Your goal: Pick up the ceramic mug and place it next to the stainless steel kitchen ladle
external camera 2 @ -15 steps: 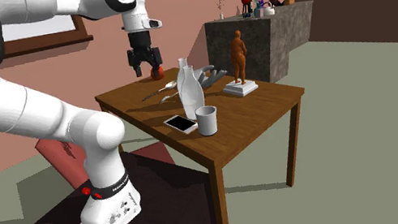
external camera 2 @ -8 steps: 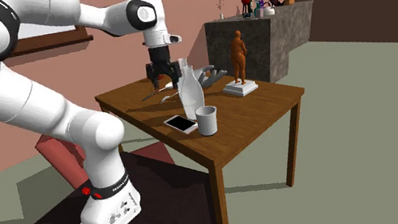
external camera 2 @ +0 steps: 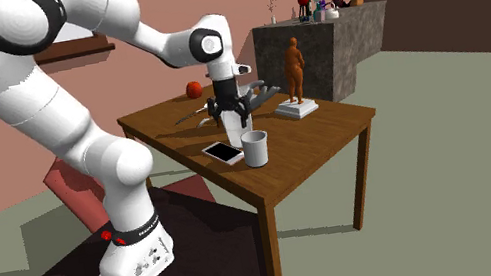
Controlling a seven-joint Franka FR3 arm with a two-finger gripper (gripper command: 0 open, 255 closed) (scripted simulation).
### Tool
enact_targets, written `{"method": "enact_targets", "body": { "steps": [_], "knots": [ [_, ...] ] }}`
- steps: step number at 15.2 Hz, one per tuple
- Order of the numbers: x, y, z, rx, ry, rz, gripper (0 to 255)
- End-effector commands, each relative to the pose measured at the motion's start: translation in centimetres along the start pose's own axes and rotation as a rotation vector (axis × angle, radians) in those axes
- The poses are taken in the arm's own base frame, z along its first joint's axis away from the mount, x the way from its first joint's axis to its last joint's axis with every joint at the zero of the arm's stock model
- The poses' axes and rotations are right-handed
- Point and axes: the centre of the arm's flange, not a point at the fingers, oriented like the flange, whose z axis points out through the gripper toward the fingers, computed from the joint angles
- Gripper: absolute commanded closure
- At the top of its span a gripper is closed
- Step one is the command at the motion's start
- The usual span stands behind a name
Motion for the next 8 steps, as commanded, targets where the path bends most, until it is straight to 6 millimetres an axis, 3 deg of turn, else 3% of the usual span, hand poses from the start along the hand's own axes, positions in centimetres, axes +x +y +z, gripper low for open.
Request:
{"method": "enact_targets", "body": {
  "steps": [1, 8],
  "knots": [
    [1.2, 1.3, 1.8, -0.005, 0.001, -0.019, 0],
    [2.0, 2.2, 5.6, -0.008, 0.001, -0.03, 0]
  ]
}}
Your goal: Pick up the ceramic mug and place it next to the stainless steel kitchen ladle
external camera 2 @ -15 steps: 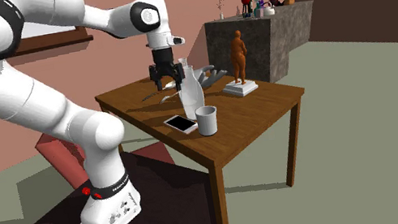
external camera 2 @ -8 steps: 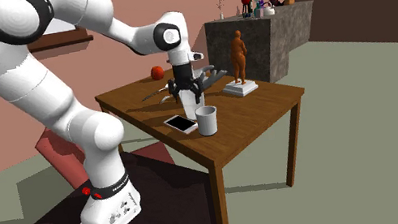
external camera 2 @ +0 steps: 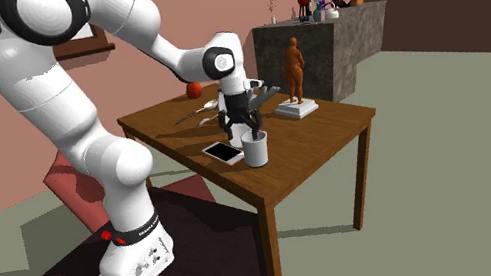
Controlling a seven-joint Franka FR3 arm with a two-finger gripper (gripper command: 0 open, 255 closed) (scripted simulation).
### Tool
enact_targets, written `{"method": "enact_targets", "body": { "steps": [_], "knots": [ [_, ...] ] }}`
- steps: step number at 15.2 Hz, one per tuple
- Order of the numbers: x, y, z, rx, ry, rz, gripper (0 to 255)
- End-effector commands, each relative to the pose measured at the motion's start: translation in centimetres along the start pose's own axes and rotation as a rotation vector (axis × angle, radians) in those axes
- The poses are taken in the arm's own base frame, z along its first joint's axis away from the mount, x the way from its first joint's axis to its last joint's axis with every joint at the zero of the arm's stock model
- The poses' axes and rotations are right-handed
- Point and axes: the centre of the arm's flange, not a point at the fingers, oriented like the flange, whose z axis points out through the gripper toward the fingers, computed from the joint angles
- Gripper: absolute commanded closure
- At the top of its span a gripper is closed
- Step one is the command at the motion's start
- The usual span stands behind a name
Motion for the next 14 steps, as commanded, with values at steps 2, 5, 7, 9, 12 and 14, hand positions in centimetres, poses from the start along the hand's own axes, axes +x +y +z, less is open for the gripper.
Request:
{"method": "enact_targets", "body": {
  "steps": [2, 5, 7, 9, 12, 14],
  "knots": [
    [0.08, 0.06, 1.87, 0.0, 0.001, 0.0, 0],
    [0.08, 0.06, 1.87, 0.0, 0.001, 0.0, 0],
    [0.08, 0.06, 1.87, 0.0, 0.001, 0.0, 0],
    [0.08, 0.06, 1.87, 0.0, 0.001, 0.0, 0],
    [0.08, 0.05, 1.87, 0.0, 0.0, 0.0, 255],
    [0.08, 0.05, 1.87, 0.0, 0.0, 0.0, 255]
  ]
}}
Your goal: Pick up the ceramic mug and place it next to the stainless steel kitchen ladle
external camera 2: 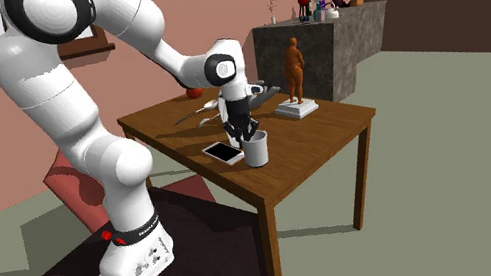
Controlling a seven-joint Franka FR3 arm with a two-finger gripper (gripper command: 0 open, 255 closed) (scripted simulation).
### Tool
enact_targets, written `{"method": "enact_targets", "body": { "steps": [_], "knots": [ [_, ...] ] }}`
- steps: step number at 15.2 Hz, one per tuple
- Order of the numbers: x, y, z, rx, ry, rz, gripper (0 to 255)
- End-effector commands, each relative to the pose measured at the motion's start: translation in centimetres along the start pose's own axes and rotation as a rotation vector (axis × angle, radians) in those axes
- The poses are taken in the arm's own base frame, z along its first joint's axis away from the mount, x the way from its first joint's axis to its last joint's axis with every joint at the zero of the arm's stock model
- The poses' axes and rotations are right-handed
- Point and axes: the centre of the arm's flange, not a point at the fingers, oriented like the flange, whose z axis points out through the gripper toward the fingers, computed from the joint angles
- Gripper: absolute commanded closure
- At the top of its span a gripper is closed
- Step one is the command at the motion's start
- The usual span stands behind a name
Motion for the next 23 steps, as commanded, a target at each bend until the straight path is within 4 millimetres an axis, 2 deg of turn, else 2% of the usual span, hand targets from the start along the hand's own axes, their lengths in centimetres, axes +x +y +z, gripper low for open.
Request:
{"method": "enact_targets", "body": {
  "steps": [1, 6, 23],
  "knots": [
    [0.0, 0.0, 0.0, 0.0, 0.0, 0.0, 255],
    [0.0, 0.0, 0.0, 0.0, 0.0, 0.0, 255],
    [-1.0, 0.6, -8.9, 0.0, 0.0, 0.0, 255]
  ]
}}
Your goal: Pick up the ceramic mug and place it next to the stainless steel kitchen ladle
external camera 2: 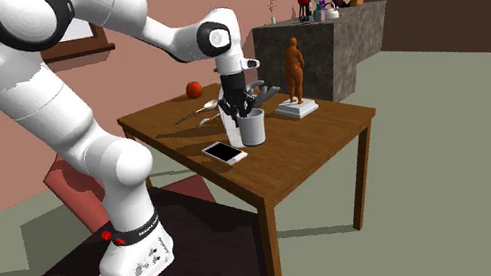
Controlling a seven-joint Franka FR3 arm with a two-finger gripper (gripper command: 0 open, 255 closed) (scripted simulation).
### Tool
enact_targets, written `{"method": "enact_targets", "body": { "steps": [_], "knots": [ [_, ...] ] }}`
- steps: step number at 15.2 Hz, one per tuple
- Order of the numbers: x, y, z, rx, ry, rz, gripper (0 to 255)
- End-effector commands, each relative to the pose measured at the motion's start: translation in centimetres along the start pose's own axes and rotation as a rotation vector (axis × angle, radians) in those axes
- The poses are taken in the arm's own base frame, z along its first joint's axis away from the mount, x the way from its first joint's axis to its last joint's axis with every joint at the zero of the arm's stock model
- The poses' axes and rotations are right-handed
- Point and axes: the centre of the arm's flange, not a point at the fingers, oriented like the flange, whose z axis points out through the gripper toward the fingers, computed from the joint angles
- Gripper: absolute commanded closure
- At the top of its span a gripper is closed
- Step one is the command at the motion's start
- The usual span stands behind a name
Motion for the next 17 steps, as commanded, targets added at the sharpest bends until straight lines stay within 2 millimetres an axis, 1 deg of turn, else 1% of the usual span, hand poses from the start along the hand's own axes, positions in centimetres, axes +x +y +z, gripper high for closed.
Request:
{"method": "enact_targets", "body": {
  "steps": [1, 16, 17],
  "knots": [
    [-0.2, 0.2, -1.2, 0.0, 0.0, 0.0, 255],
    [-1.0, 0.7, -8.9, 0.0, 0.0, 0.0, 255],
    [-0.5, -0.5, -9.1, 0.0, 0.0, 0.0, 255]
  ]
}}
